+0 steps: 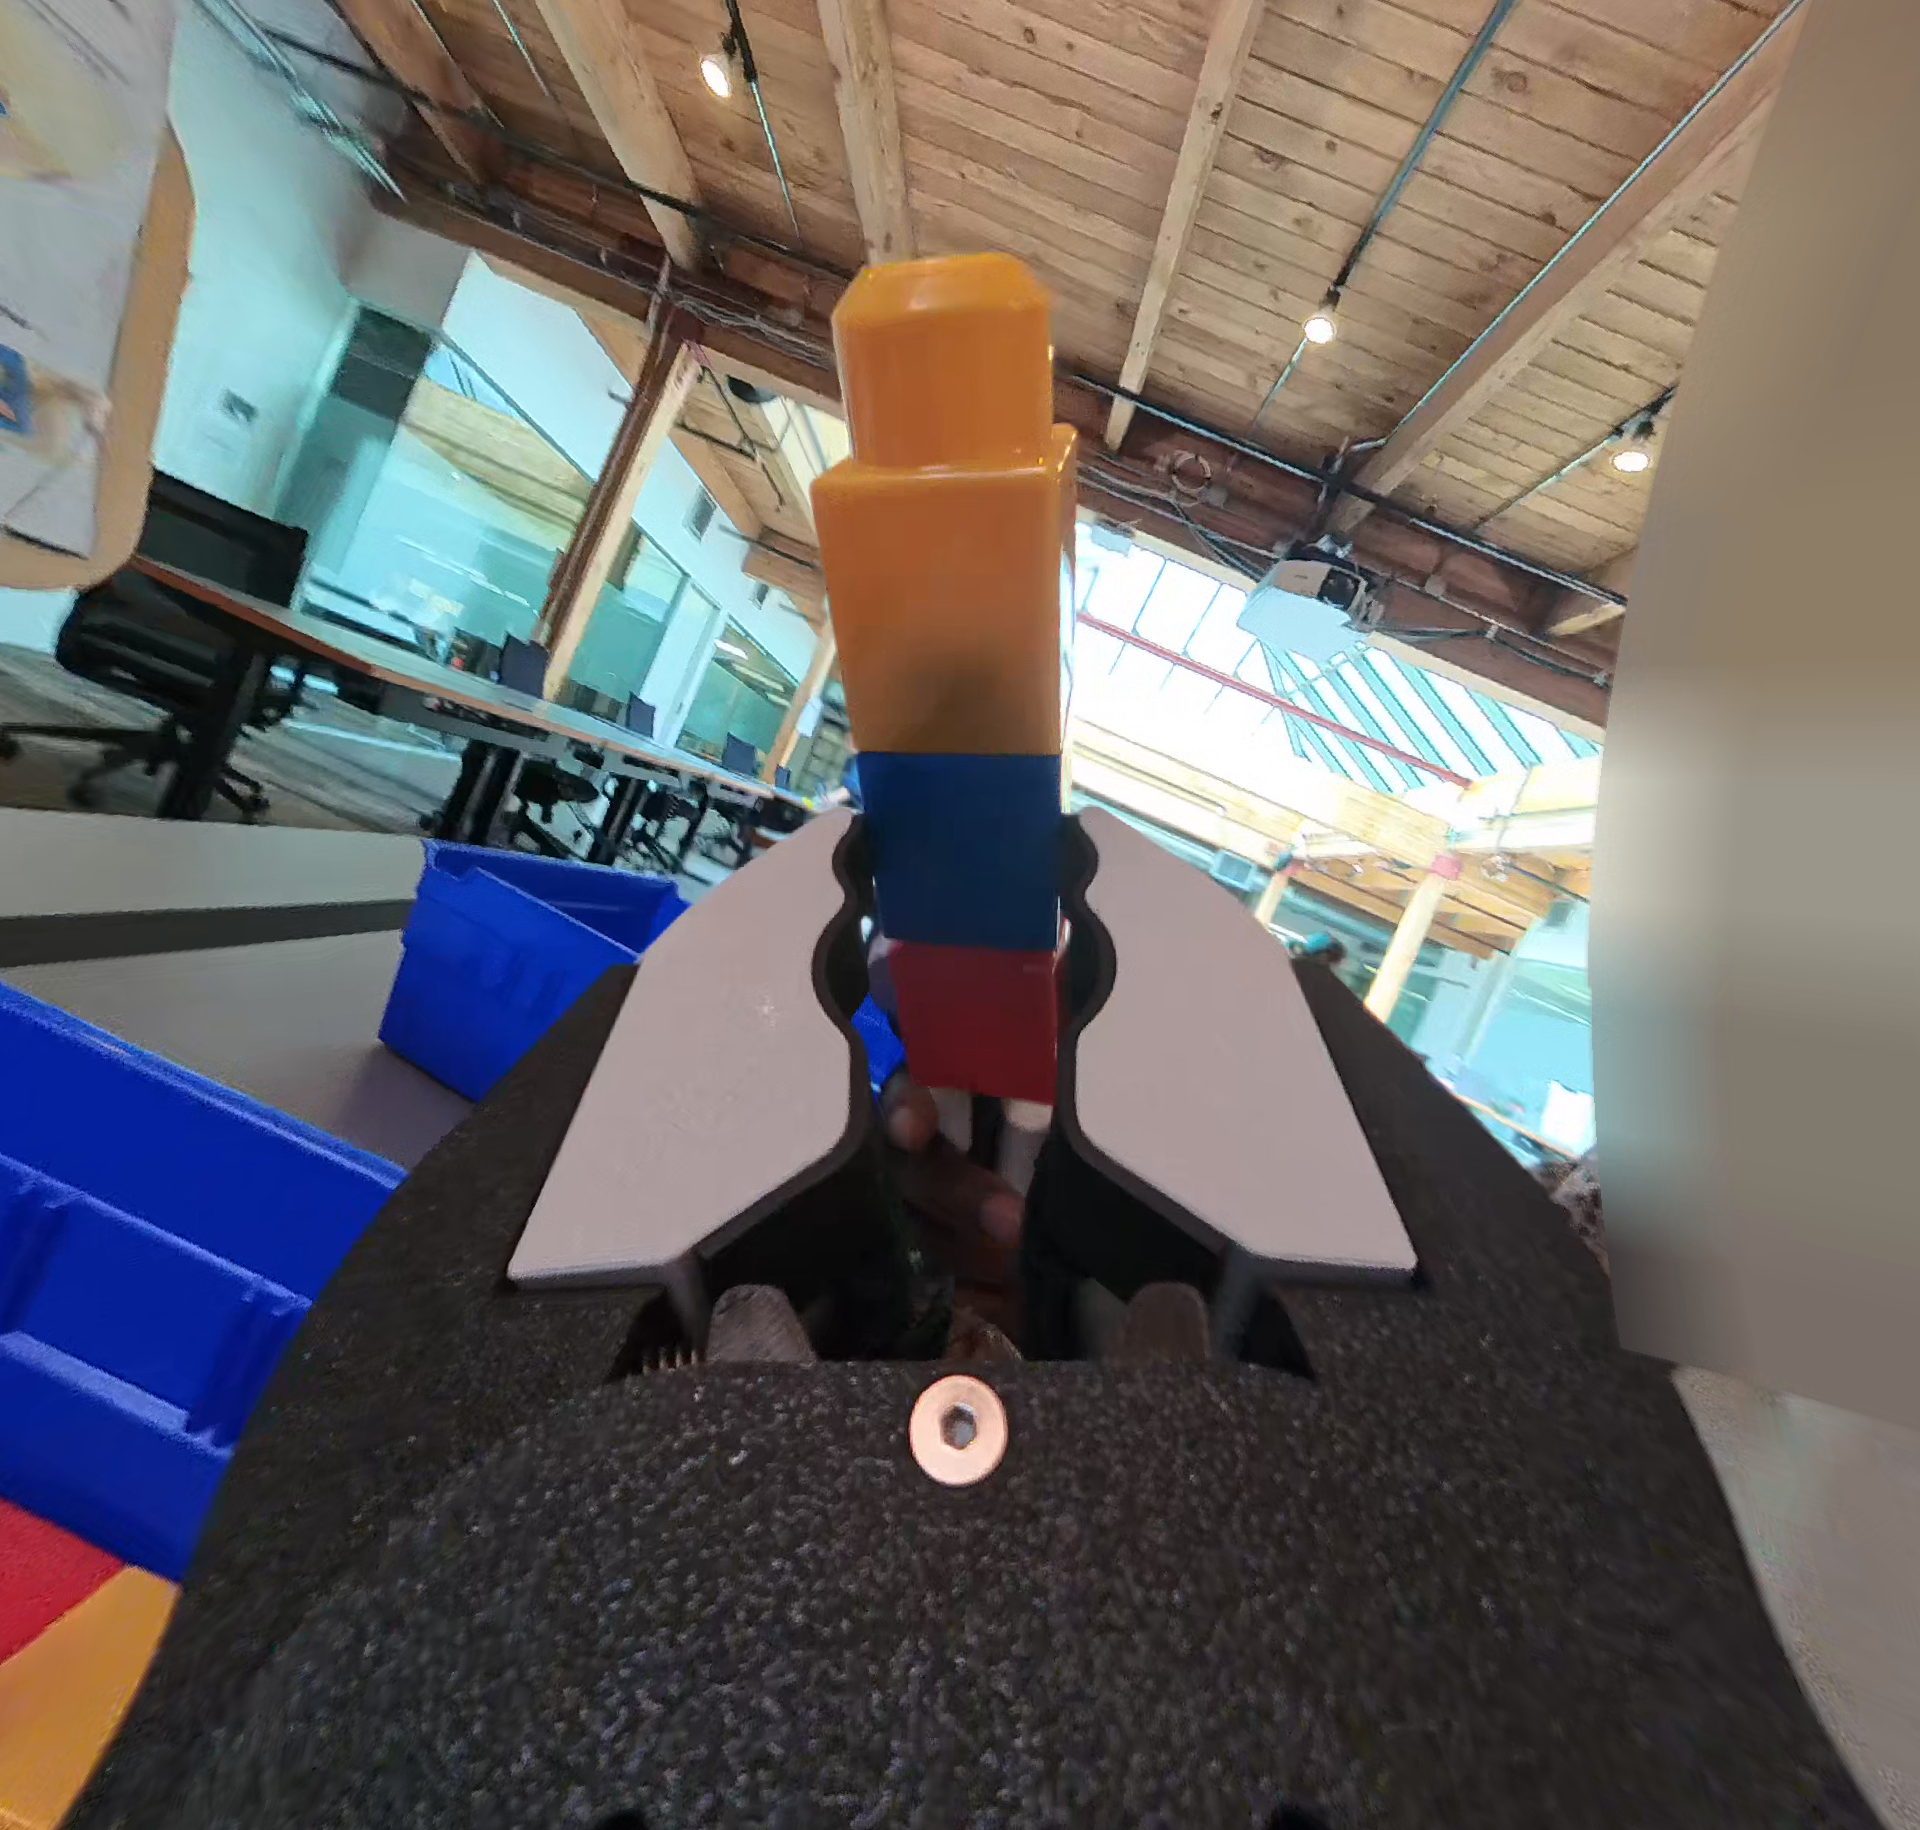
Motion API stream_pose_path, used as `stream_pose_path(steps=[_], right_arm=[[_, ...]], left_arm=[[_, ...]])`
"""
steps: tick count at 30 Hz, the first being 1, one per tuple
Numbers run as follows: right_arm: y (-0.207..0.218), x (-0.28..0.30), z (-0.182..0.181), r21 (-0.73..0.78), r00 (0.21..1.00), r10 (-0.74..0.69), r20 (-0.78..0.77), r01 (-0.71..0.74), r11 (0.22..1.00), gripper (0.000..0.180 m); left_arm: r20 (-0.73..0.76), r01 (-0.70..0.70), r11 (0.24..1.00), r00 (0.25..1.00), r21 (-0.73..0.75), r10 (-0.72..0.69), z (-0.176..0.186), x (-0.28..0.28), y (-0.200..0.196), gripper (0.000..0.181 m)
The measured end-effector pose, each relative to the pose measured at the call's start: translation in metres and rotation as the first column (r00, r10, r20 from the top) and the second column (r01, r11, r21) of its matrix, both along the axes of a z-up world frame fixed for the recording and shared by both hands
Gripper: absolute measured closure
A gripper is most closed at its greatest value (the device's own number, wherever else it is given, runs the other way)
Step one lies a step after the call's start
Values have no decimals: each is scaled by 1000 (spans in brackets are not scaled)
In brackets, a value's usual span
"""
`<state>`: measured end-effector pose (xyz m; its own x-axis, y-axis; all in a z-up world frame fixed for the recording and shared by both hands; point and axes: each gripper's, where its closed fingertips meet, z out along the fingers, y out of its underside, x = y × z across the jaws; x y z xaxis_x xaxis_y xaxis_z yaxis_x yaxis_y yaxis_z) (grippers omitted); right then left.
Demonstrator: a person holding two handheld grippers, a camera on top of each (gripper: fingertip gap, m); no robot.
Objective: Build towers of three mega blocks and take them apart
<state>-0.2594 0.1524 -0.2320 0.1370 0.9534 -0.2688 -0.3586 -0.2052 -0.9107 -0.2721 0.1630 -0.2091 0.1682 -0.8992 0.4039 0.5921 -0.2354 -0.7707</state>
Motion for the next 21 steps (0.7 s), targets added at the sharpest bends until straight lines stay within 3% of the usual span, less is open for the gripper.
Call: stream_pose_path(steps=[3,5,7,9,11,13,15,18,21], right_arm=[[2,5,-3,28,999,-25,35,24,999,144],[13,19,7,42,994,-109,-3,109,993,144],[34,49,22,88,950,-308,-43,311,946,144],[55,93,35,149,818,-571,-73,575,804,144],[68,137,40,194,627,-775,-79,772,605,144],[70,169,44,262,454,-888,-77,868,421,144],[63,186,54,301,382,-919,-99,892,338,144],[66,206,58,347,310,-950,-31,895,281,144],[92,228,46,395,279,-939,199,855,337,144]], left_arm=[[311,-107,994,944,-21,108,25,-60,8,147],[270,-212,974,936,-81,226,16,-85,20,147],[118,-277,960,953,-41,280,10,-79,23,146],[5,-281,960,960,7,281,4,-59,22,146],[-47,-229,973,972,25,230,0,-39,18,146],[-81,-194,981,977,23,195,-5,-27,16,146],[-128,-201,979,971,30,204,-10,-23,18,145],[-171,-226,973,958,40,229,-14,-23,20,146],[-179,-233,972,955,34,235,-17,-24,22,146]])
